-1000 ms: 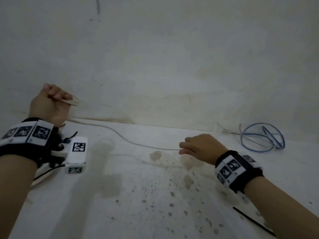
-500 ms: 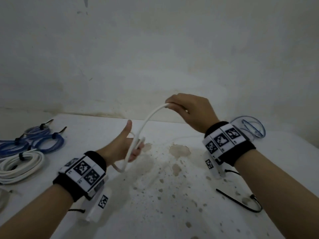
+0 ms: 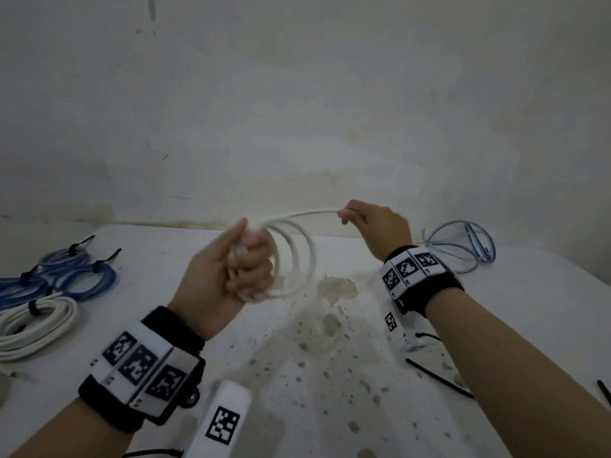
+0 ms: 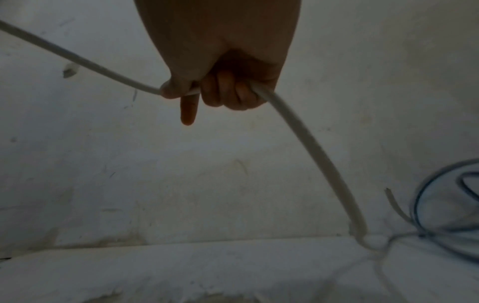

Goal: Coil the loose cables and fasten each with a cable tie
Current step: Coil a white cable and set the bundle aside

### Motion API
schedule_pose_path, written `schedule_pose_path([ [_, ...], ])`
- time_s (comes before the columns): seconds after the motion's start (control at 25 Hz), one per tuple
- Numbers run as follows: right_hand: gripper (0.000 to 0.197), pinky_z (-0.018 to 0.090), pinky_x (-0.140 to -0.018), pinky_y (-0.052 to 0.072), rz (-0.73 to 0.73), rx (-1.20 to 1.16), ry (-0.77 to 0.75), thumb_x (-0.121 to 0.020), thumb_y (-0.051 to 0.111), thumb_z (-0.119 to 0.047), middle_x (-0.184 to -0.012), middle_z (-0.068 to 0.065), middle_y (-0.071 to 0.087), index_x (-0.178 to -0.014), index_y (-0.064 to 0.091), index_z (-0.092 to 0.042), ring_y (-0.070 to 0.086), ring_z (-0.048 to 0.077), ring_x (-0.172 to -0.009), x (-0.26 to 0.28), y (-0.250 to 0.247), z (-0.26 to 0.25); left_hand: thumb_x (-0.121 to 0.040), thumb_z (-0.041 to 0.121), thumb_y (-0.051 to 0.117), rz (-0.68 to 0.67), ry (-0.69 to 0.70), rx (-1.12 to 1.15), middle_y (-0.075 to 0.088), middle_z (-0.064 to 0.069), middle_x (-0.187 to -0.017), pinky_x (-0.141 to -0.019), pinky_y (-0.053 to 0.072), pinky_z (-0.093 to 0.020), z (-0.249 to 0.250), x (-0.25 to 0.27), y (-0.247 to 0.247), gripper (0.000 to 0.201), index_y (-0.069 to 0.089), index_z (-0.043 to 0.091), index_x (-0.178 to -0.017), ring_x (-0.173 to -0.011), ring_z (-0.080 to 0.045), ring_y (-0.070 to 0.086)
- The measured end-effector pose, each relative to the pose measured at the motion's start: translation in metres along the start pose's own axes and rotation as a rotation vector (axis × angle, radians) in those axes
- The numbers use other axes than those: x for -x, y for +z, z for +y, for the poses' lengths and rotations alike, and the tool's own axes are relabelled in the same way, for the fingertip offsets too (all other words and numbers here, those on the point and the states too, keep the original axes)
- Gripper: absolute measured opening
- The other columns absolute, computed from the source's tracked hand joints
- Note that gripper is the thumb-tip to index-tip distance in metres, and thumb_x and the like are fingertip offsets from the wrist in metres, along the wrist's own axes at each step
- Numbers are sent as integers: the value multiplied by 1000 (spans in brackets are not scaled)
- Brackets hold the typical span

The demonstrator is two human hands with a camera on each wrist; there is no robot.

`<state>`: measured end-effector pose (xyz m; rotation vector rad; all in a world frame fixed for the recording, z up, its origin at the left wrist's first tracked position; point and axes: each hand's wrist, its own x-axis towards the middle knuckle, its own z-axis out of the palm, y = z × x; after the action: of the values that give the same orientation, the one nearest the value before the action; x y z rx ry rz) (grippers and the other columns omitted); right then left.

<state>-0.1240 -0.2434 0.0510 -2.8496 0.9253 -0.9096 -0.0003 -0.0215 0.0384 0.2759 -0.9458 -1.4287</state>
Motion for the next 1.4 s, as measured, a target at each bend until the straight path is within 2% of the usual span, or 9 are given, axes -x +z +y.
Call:
schedule_pose_path([
  [0.12, 33, 28, -53, 30, -185, -229, -18, -98, 33, -40, -56, -7, 38, -92, 61, -24, 41, 18, -56, 3, 21, 2, -101, 26, 20, 61, 276, 43, 35, -4, -65, -61, 34, -30, 37, -7, -1, 42, 50, 0, -91, -55, -18, 35],
  [0.32, 31, 24, -76, 40, -355, -498, -165, -99, 40, -26, -94, 3, 68, -125, 58, -23, 59, 18, -86, 9, 25, -7, -100, 36, 21, 732, 552, -473, 35, 10, -38, -38, 27, -12, 72, -24, 5, 41, 39, 20, -67, -31, -2, 29],
  [0.4, 31, 27, -76, 36, -332, -71, -496, -97, 45, -24, -104, 7, 66, -126, 57, -23, 61, 25, -94, 8, 29, -17, -101, 37, 22, 825, 437, -768, 36, 11, -40, -35, 24, -11, 62, -36, -1, 40, 38, 20, -69, -33, 0, 28],
  [0.48, 24, 27, -62, 29, -72, 193, -899, -83, 66, -19, -74, 7, 63, -107, 68, -22, 60, 24, -65, 8, 33, -28, -100, 34, 25, 823, 275, -1053, 39, 10, -51, -38, 26, -10, 42, -45, -16, 36, 39, 19, -70, -42, -3, 32],
  [0.64, 7, 23, -53, 27, 78, 150, -1185, -75, 72, -22, -60, -1, 55, -81, 69, -21, 52, 18, -50, 24, 19, -43, -92, 56, 11, 726, -104, -1204, 34, 3, -58, -52, 24, -23, -7, -52, -40, 53, 38, 20, -63, -53, -10, 26],
  [0.88, 28, 21, -55, 25, 31, 63, -924, -87, 43, -33, -63, 0, 56, -78, 64, -16, 51, 17, -54, 12, -16, -18, -75, 71, -5, 515, -369, -850, 36, 6, -39, -35, 19, -15, -52, -58, -30, 78, 43, 12, -61, -32, -5, 26],
  [1.0, 36, 24, -61, 32, -104, -115, -587, -91, 42, -41, -75, 3, 60, -85, 63, -13, 49, 16, -66, 4, -25, 9, -85, 68, 23, 380, -465, -739, 32, 9, -37, -32, 18, -12, -57, -52, -15, 64, 41, 11, -62, -30, -1, 22],
  [1.16, 20, 26, -74, 41, -143, -487, -299, -97, 42, -28, -83, -13, 63, -91, 61, -27, 55, 8, -76, 1, -15, 28, -72, 44, 67, 149, -214, -380, 28, 13, -42, -34, 22, -10, -41, -45, -1, 34, 52, 17, -58, -33, -1, 22],
  [1.4, 32, 21, -64, 35, -301, -469, -78, -101, 31, -21, -68, -5, 48, -122, 55, -25, 45, 7, -62, 10, 17, 35, -90, 53, 21, 326, 327, -190, 28, 10, -35, -37, 17, -17, -1, -73, 28, 55, 44, 19, -53, -31, -5, 15],
])
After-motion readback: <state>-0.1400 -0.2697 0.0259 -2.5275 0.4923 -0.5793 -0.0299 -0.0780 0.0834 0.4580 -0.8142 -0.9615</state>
